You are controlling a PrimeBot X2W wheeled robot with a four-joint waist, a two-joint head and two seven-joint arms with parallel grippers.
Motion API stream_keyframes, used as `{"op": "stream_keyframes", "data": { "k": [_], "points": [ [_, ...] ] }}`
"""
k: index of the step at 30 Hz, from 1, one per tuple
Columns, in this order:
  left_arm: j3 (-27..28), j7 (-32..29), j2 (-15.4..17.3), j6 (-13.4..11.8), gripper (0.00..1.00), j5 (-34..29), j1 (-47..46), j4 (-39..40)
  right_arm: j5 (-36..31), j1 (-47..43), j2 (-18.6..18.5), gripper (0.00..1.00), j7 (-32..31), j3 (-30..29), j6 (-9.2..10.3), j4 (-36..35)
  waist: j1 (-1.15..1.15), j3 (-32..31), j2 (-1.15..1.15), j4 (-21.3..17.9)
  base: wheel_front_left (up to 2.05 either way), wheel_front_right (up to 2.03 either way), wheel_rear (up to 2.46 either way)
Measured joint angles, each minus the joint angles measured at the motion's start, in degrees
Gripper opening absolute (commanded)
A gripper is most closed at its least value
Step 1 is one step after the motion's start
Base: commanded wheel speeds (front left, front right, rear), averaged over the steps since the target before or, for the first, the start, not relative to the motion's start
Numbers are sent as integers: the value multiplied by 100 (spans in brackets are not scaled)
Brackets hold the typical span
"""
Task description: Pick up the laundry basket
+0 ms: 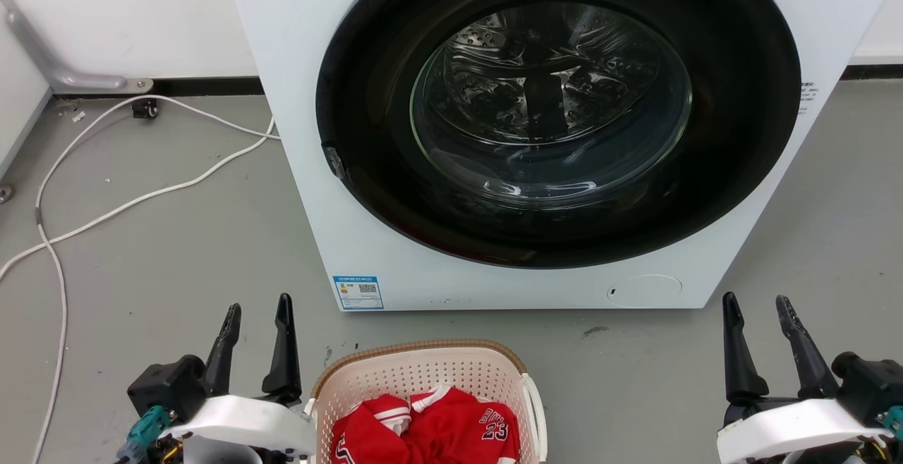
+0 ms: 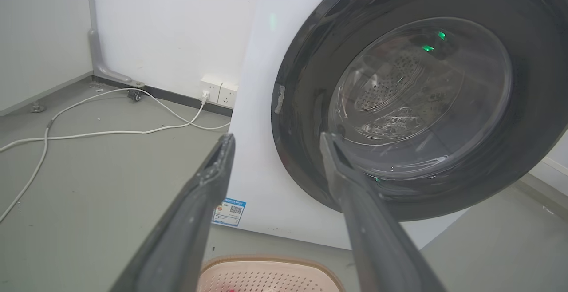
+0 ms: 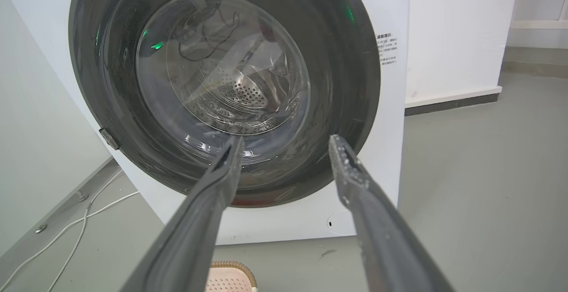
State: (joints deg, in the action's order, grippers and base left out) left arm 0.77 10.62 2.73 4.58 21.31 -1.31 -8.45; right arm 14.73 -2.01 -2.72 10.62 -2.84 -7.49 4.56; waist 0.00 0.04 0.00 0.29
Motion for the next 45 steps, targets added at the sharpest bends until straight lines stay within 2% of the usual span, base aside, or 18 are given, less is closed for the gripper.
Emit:
{"op": "stream_keyframes", "data": {
  "k": [37,45],
  "points": [
    [-78,420,7,-156,100,-1719,130,-44,-1691,-148,-3,100,415,56,-1,-135,0,-35,0,-4,0,0,0],
    [-67,430,8,-160,100,-1796,138,-53,-1640,-154,-4,100,447,44,-1,-131,0,-28,0,-2,0,0,0]
  ]
}}
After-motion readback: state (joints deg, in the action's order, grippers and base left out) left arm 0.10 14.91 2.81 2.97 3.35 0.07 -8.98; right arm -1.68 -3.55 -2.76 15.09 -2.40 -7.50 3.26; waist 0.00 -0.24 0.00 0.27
